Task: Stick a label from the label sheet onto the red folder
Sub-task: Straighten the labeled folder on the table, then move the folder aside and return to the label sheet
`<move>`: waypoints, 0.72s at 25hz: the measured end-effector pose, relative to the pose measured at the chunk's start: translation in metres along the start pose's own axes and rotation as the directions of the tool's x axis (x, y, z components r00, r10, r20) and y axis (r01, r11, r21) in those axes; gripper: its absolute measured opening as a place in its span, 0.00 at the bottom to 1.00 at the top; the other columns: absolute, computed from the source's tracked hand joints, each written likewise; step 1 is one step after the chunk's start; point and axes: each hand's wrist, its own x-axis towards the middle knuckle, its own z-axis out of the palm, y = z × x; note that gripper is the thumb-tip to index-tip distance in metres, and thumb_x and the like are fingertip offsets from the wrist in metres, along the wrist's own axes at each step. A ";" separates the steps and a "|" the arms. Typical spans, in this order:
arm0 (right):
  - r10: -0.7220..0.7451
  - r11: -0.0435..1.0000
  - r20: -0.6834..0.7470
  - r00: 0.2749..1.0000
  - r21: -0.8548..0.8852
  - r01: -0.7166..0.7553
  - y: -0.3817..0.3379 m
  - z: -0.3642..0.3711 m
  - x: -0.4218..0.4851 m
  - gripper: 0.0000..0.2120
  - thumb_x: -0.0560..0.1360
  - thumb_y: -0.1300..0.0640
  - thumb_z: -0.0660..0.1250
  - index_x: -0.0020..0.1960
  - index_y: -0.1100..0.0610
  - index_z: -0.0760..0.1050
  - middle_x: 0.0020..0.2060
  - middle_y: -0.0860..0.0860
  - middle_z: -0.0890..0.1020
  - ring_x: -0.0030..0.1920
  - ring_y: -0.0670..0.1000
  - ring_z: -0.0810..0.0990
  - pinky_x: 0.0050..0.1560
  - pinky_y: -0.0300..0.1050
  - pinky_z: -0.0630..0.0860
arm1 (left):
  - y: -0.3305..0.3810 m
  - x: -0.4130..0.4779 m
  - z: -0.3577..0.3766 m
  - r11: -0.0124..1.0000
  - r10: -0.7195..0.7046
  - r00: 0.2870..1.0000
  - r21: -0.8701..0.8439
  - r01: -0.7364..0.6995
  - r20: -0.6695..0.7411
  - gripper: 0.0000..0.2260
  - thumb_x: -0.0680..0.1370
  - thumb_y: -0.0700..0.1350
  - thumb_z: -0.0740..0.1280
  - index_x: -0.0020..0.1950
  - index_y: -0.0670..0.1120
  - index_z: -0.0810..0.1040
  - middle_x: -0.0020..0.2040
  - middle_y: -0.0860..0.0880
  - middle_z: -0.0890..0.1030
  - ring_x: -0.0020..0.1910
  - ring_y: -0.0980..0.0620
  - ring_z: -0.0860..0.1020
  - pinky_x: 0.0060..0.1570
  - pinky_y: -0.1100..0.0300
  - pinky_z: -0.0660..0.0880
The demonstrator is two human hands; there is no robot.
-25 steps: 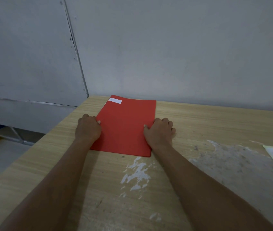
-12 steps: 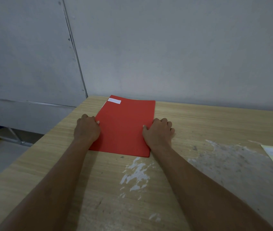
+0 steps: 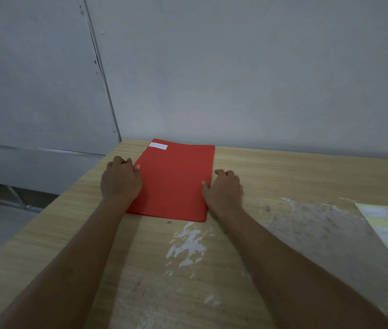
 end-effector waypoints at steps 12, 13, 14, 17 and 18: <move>-0.162 0.955 0.230 0.960 -0.208 0.211 0.125 -0.104 -0.101 0.30 0.80 0.39 0.50 0.77 0.53 0.60 0.78 0.53 0.60 0.78 0.54 0.54 0.76 0.53 0.56 | 0.182 -0.181 -0.005 0.833 0.497 0.835 -0.399 -0.383 0.235 0.20 0.81 0.47 0.59 0.72 0.43 0.72 0.74 0.44 0.70 0.73 0.47 0.67 0.72 0.56 0.62; -0.155 0.955 0.230 0.961 -0.213 0.205 0.138 -0.115 -0.110 0.30 0.80 0.39 0.49 0.78 0.52 0.60 0.78 0.52 0.60 0.79 0.54 0.54 0.76 0.53 0.55 | 0.196 -0.193 -0.006 0.842 0.491 0.829 -0.389 -0.373 0.269 0.21 0.82 0.48 0.58 0.74 0.44 0.70 0.76 0.44 0.67 0.75 0.48 0.64 0.74 0.55 0.60; -0.148 0.957 0.221 0.964 -0.214 0.196 0.150 -0.124 -0.116 0.30 0.80 0.39 0.49 0.77 0.52 0.60 0.78 0.52 0.60 0.79 0.53 0.54 0.77 0.52 0.55 | 0.209 -0.203 -0.007 0.848 0.493 0.821 -0.370 -0.380 0.288 0.22 0.82 0.49 0.57 0.75 0.44 0.68 0.77 0.44 0.65 0.76 0.48 0.62 0.75 0.54 0.58; -0.134 0.960 0.187 0.973 -0.219 0.174 0.181 -0.152 -0.132 0.30 0.79 0.41 0.48 0.77 0.54 0.62 0.77 0.53 0.62 0.78 0.52 0.54 0.77 0.51 0.54 | 0.250 -0.232 -0.014 0.833 0.527 0.789 -0.373 -0.408 0.315 0.23 0.82 0.50 0.56 0.76 0.45 0.66 0.78 0.44 0.62 0.77 0.48 0.59 0.76 0.53 0.55; -0.128 0.961 0.176 0.976 -0.220 0.166 0.189 -0.160 -0.137 0.29 0.80 0.42 0.49 0.77 0.54 0.62 0.77 0.53 0.62 0.78 0.52 0.55 0.77 0.51 0.54 | 0.261 -0.241 -0.016 0.830 0.533 0.781 -0.382 -0.407 0.325 0.24 0.82 0.51 0.56 0.77 0.45 0.65 0.79 0.45 0.61 0.78 0.48 0.58 0.77 0.52 0.53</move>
